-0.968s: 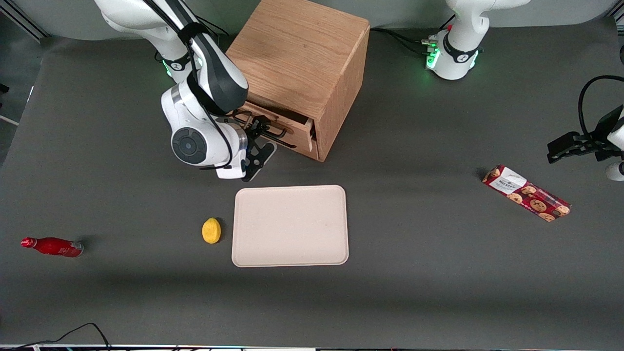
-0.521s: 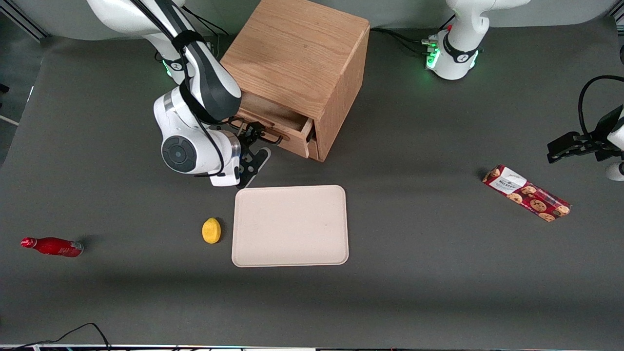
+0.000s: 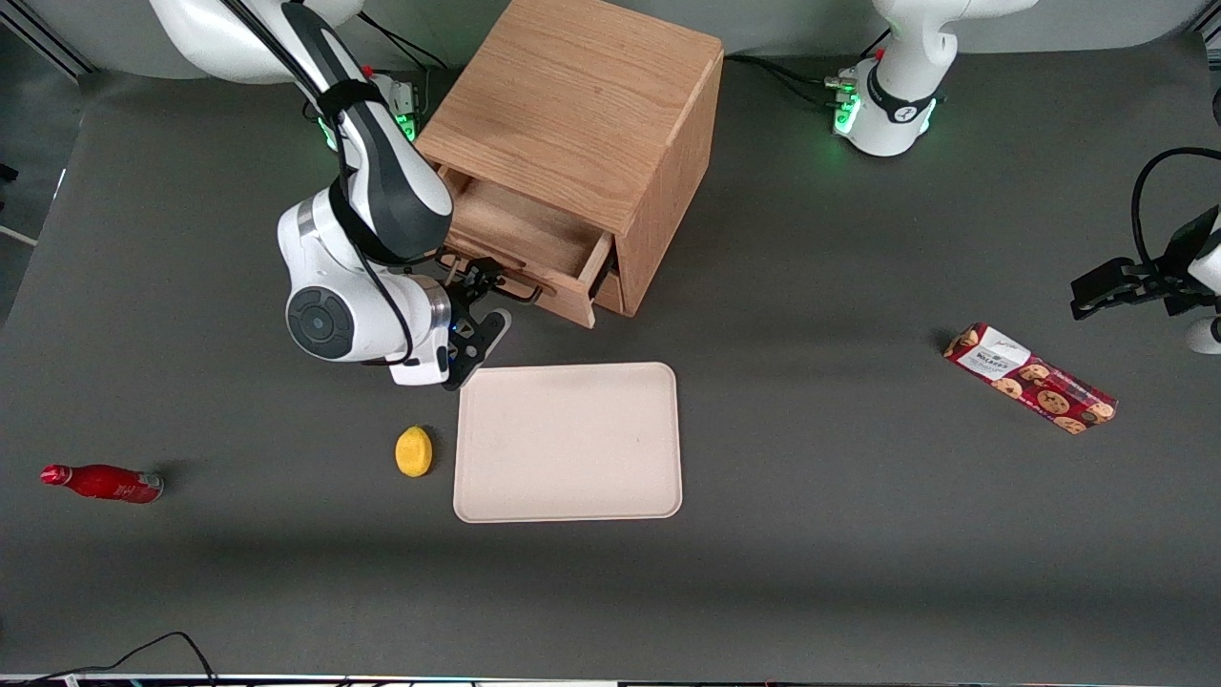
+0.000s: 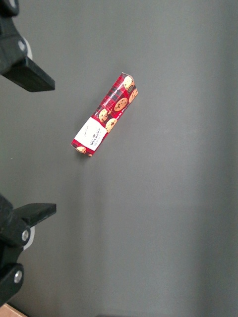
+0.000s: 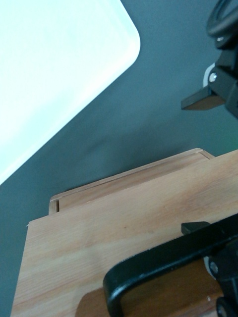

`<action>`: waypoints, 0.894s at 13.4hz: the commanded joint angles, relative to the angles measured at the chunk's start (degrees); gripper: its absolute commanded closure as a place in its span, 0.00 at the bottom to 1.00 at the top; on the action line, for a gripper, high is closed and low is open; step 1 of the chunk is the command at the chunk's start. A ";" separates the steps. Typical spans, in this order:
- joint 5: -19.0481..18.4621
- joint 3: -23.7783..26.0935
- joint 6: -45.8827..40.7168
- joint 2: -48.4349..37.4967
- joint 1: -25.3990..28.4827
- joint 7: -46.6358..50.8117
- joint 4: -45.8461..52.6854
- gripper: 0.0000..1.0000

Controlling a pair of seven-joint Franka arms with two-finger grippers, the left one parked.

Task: Open upper drawer
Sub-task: 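Pull the handle with the right gripper, sliding the drawer out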

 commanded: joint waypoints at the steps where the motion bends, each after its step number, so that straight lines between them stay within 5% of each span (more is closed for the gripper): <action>1: -1.11 0.00 -0.05 1.82 -0.82 -1.73 2.78 0.00; 12: -1.47 -0.09 -0.23 5.86 -4.52 -4.81 8.23 0.00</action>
